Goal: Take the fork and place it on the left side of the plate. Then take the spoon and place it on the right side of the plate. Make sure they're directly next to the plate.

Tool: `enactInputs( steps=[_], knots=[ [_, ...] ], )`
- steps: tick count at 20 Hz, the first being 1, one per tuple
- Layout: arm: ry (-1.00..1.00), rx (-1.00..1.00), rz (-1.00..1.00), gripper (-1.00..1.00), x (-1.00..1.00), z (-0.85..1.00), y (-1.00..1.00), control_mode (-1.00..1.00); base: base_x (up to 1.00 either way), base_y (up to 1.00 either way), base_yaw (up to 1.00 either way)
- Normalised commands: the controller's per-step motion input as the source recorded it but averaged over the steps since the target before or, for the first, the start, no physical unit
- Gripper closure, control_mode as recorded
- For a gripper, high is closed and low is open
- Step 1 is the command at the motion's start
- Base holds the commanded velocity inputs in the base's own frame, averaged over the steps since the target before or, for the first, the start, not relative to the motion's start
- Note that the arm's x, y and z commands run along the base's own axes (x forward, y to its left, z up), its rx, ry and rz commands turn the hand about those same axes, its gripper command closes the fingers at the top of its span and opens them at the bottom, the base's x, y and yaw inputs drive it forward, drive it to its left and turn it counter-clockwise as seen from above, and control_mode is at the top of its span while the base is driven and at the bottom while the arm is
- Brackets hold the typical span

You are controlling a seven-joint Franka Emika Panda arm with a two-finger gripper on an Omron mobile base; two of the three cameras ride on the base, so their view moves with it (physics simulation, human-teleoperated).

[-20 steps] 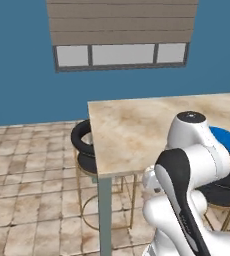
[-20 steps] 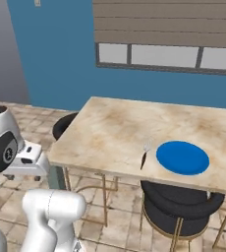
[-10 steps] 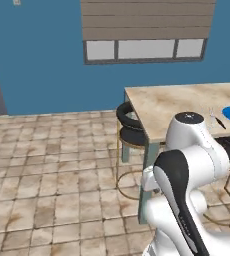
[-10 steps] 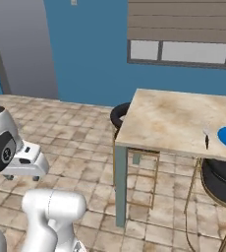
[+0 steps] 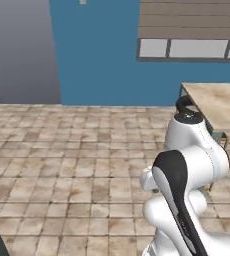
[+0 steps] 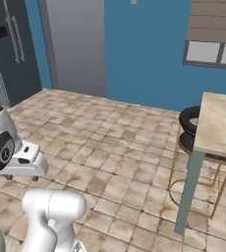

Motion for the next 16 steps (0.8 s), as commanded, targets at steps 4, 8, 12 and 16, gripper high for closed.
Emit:
enactInputs(
  steps=[4,8,12,16],
  knots=[
    [0.00,0.00,0.00,-1.00,0.00,0.00,0.00,1.00,0.24,0.63,0.43],
    [0.00,0.00,0.00,-1.00,0.00,0.00,0.00,1.00,0.43,0.28,0.47],
    [0.00,0.00,0.00,-1.00,0.00,0.00,0.00,1.00,0.77,-0.09,0.50],
    [0.00,0.00,0.00,-1.00,0.00,0.00,0.00,1.00,0.77,-0.55,0.41]
  ],
)
